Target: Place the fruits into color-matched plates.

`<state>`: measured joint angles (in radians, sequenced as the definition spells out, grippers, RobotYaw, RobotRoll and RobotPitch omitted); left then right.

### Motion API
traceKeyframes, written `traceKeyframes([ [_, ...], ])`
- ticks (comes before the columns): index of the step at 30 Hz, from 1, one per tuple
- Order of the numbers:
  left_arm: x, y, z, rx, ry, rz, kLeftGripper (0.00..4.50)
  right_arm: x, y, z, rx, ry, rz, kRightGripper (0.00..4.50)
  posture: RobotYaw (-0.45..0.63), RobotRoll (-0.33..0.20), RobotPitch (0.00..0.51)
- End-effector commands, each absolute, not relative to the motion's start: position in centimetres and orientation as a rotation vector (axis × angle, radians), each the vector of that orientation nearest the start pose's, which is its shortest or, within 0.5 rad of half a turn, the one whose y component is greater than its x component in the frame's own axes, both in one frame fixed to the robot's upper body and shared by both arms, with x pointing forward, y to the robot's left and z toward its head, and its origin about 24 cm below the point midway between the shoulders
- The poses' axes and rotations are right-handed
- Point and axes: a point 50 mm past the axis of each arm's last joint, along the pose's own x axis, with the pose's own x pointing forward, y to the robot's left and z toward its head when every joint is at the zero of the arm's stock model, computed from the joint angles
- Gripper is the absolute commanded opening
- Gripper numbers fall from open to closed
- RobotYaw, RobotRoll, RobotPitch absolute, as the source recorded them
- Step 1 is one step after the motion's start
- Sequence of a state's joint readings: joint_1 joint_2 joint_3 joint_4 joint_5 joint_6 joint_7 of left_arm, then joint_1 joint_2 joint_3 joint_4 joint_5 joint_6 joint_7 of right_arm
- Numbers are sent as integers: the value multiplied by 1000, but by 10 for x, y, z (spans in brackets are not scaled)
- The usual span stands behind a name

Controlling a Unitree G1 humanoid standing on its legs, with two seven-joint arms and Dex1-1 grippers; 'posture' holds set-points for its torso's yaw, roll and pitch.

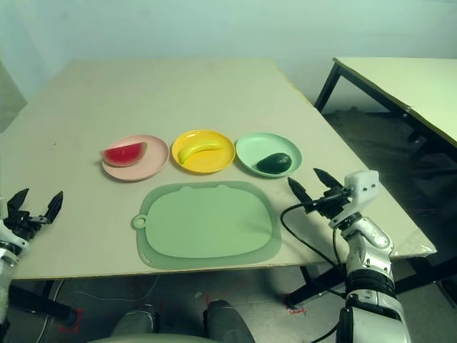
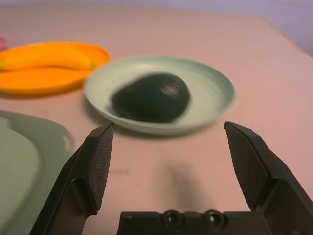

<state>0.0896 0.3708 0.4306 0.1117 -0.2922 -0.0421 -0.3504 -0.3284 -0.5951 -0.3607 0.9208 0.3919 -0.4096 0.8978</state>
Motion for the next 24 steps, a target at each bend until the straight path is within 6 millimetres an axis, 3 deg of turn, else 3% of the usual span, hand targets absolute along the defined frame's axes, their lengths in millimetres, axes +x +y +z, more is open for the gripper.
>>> traceKeyframes([
  [1,219,306,57,65,22,122,4450,260,-350,56,-105,-25,240,4500,-50,0,50],
  [9,231,276,60,126,35,-9,4450,259,-358,56,-121,-6,225,4500,-42,0,58],
  [15,230,267,52,87,56,-37,4450,258,-360,58,-129,-4,225,4500,-69,0,62],
  [24,223,274,40,96,97,-40,4450,253,-370,65,-135,-14,211,4500,-78,0,70],
])
